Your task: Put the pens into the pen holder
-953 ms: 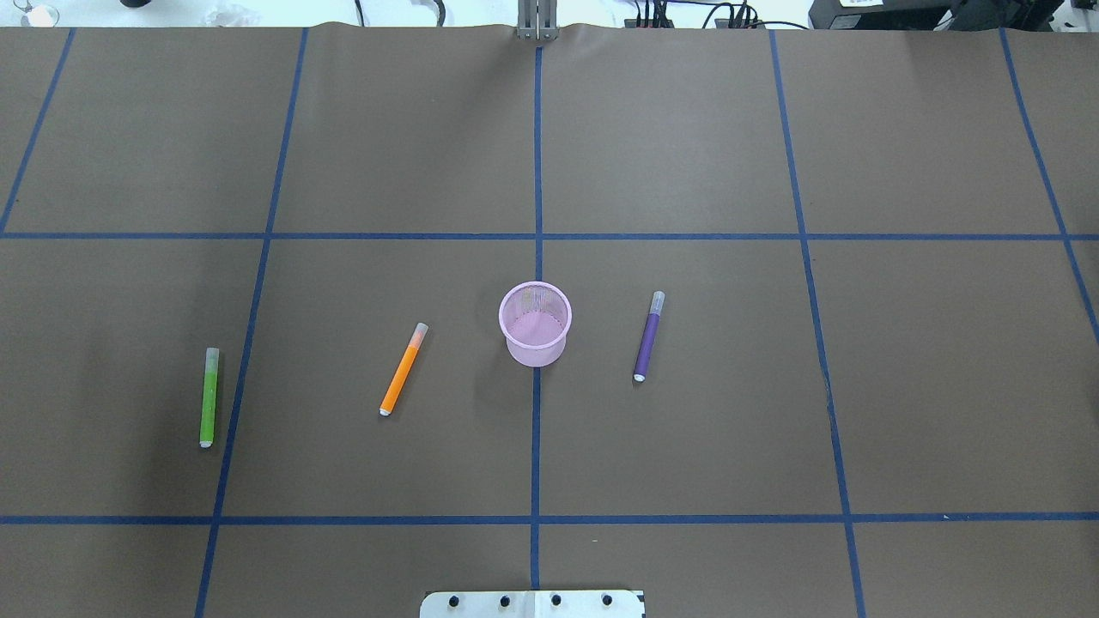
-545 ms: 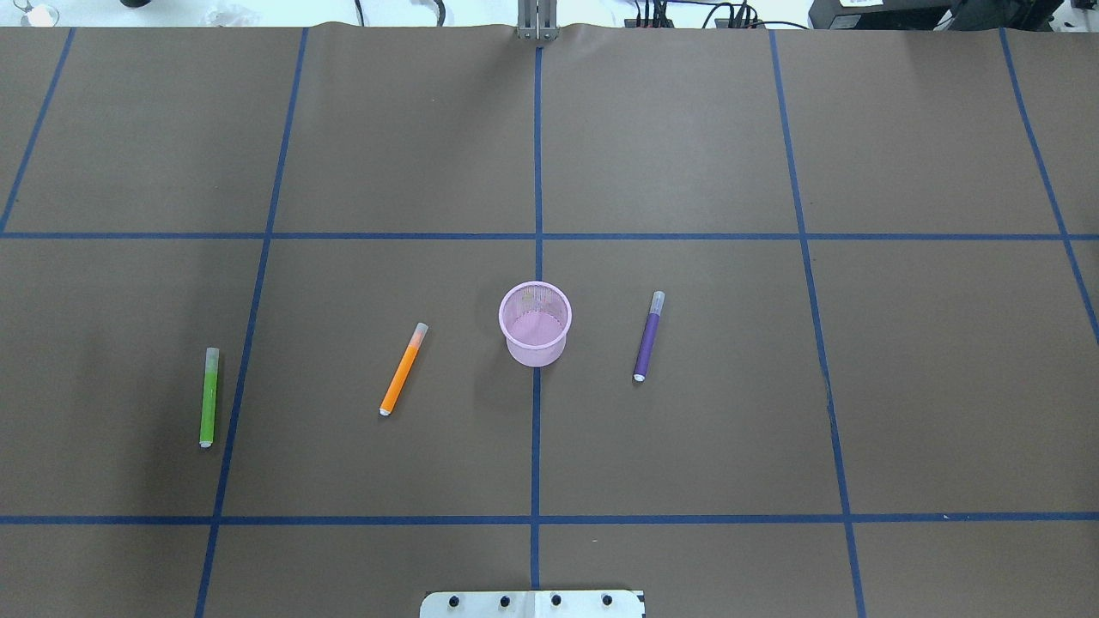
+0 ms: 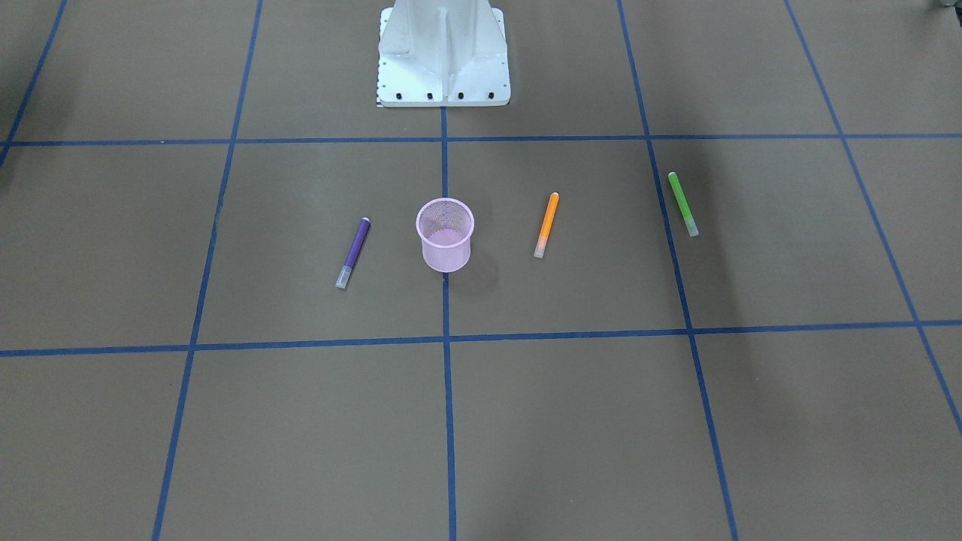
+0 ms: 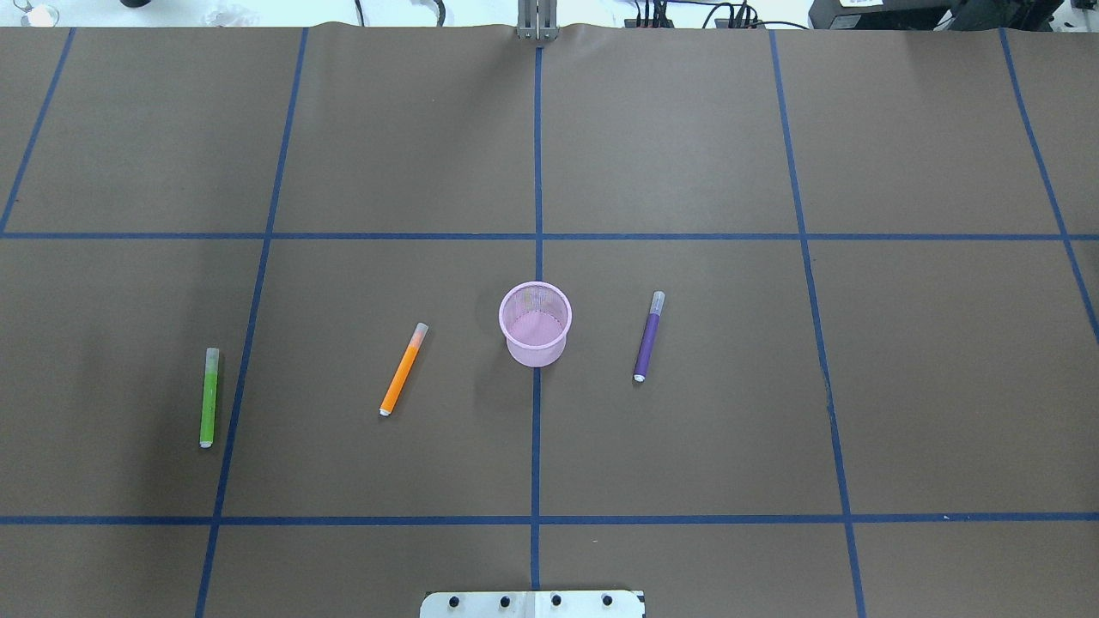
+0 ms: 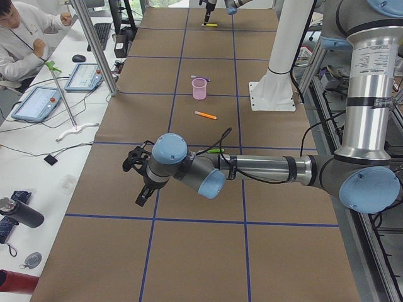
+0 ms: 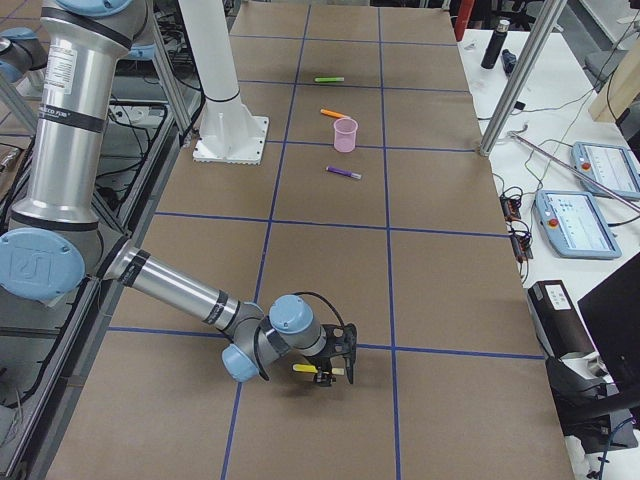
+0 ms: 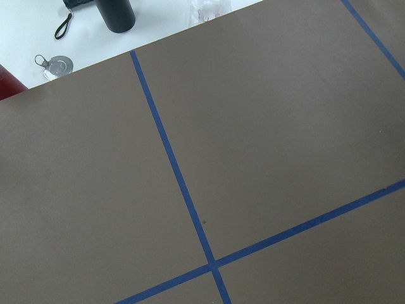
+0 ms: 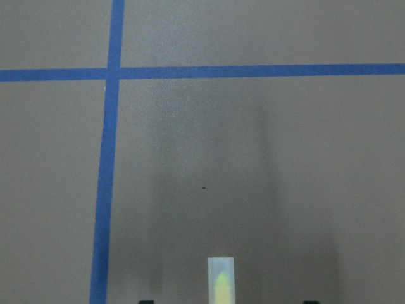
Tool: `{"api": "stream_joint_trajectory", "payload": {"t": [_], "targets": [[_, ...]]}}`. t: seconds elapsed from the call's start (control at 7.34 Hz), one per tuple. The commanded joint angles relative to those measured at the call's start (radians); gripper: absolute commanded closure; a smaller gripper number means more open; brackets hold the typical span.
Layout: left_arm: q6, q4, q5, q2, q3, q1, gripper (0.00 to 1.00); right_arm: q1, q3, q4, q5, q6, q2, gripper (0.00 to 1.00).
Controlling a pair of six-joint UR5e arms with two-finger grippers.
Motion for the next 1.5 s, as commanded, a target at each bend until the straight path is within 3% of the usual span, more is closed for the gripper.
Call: {"api": "stream_joint_trajectory", "payload": {"t": [0.0, 0.27, 0.54, 0.82, 1.36], "targets": [[0.001, -0.001, 0.0, 0.0, 0.0, 0.0, 0.0, -0.022, -0.007, 0.002, -0.016, 0.001, 0.001, 0.44], [0.001, -0.001, 0.0, 0.0, 0.0, 0.0, 0.0, -0.028, -0.016, 0.002, -0.03, 0.001, 0.001, 0.58], [0.001, -0.001, 0.0, 0.0, 0.0, 0.0, 0.0, -0.028, -0.016, 0.002, -0.03, 0.001, 0.001, 1.0], [0.001, -0.001, 0.0, 0.002, 0.002, 0.0, 0.0, -0.028, 0.002, 0.005, -0.029, 0.001, 0.004, 1.0], [0.001, -0.001, 0.0, 0.006, 0.003, 0.0, 0.0, -0.025, 0.221, 0.034, -0.022, 0.004, 0.102, 1.0]]}}
